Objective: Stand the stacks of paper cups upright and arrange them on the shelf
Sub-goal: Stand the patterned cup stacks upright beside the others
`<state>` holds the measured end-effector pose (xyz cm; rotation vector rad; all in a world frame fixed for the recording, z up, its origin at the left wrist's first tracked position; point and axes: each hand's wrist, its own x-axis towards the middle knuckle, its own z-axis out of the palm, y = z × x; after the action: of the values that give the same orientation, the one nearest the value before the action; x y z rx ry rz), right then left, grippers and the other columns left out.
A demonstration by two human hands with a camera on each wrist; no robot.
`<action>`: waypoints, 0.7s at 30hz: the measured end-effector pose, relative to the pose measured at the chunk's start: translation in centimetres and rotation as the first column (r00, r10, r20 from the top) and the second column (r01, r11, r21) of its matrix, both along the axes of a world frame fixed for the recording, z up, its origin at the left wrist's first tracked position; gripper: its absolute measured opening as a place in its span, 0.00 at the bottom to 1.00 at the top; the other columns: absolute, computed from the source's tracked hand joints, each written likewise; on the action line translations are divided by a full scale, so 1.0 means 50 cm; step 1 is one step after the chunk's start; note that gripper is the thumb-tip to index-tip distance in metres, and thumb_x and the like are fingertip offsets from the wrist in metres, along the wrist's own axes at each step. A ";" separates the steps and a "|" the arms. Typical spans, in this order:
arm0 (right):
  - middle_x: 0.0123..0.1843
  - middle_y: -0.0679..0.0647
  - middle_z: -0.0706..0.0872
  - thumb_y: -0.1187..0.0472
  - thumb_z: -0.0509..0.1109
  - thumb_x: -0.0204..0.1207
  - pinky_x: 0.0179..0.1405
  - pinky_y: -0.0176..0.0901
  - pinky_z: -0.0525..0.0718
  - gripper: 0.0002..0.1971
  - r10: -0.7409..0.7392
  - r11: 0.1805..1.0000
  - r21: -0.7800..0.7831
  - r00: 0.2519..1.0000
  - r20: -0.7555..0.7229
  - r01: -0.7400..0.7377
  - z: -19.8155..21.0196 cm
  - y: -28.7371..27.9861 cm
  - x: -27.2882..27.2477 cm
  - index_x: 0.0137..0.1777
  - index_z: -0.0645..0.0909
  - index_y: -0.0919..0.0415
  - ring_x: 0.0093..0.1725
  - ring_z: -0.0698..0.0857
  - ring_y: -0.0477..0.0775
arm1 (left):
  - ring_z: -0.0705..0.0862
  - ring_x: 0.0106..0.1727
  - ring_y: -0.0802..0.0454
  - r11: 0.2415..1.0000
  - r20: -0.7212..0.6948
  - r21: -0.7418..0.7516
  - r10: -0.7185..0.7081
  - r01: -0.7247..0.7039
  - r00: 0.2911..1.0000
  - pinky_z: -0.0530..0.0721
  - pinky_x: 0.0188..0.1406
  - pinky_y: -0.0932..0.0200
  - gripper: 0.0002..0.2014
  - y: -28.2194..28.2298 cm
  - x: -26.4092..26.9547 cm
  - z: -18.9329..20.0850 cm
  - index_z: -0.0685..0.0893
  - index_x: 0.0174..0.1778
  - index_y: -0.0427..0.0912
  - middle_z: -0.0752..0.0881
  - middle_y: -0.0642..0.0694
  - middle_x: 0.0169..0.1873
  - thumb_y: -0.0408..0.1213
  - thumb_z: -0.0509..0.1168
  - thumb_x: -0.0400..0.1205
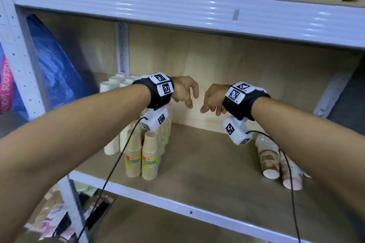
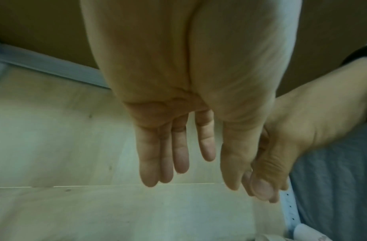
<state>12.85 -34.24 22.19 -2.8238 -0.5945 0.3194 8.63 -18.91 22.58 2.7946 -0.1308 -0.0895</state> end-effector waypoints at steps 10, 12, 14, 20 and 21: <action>0.59 0.58 0.85 0.50 0.81 0.67 0.53 0.50 0.83 0.29 -0.355 0.918 -0.145 0.929 0.108 0.368 -0.078 -0.247 0.087 0.62 0.80 0.66 0.56 0.85 0.60 | 0.81 0.58 0.47 0.963 0.028 0.075 -0.260 0.257 0.965 0.82 0.59 0.51 0.29 -0.191 0.109 -0.082 0.78 0.70 0.53 0.79 0.49 0.59 0.38 0.78 0.73; 0.59 0.58 0.85 0.50 0.82 0.64 0.51 0.49 0.83 0.28 -0.392 0.905 -0.140 0.915 0.097 0.402 -0.104 -0.299 0.096 0.61 0.83 0.65 0.55 0.84 0.59 | 0.80 0.59 0.47 0.948 0.017 0.081 -0.312 0.309 0.950 0.81 0.57 0.53 0.30 -0.224 0.124 -0.102 0.77 0.71 0.53 0.78 0.48 0.61 0.38 0.78 0.73; 0.61 0.60 0.85 0.52 0.82 0.65 0.49 0.46 0.79 0.28 -0.418 0.892 -0.142 0.903 0.100 0.429 -0.133 -0.347 0.100 0.63 0.83 0.64 0.58 0.85 0.61 | 0.79 0.58 0.48 0.929 0.011 0.096 -0.361 0.358 0.933 0.79 0.55 0.55 0.30 -0.257 0.137 -0.124 0.76 0.71 0.53 0.78 0.47 0.63 0.37 0.77 0.74; 0.57 0.56 0.86 0.41 0.78 0.63 0.38 0.41 0.78 0.29 -0.454 0.859 -0.209 0.884 0.111 0.467 -0.221 -0.450 0.125 0.56 0.82 0.62 0.42 0.82 0.55 | 0.78 0.65 0.46 0.866 -0.022 0.156 -0.478 0.476 0.878 0.75 0.52 0.60 0.33 -0.354 0.177 -0.187 0.74 0.76 0.49 0.76 0.44 0.70 0.35 0.77 0.74; 0.58 0.57 0.87 0.41 0.78 0.62 0.39 0.42 0.79 0.26 -0.472 0.860 -0.174 0.877 0.086 0.480 -0.224 -0.457 0.112 0.52 0.82 0.60 0.43 0.84 0.57 | 0.77 0.68 0.45 0.860 -0.022 0.154 -0.490 0.487 0.872 0.74 0.53 0.61 0.34 -0.368 0.187 -0.198 0.73 0.76 0.48 0.76 0.43 0.71 0.35 0.77 0.74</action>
<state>18.43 -57.10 10.97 -3.0379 0.1541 0.2317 17.96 -37.32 12.69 2.8435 -0.8753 -0.2045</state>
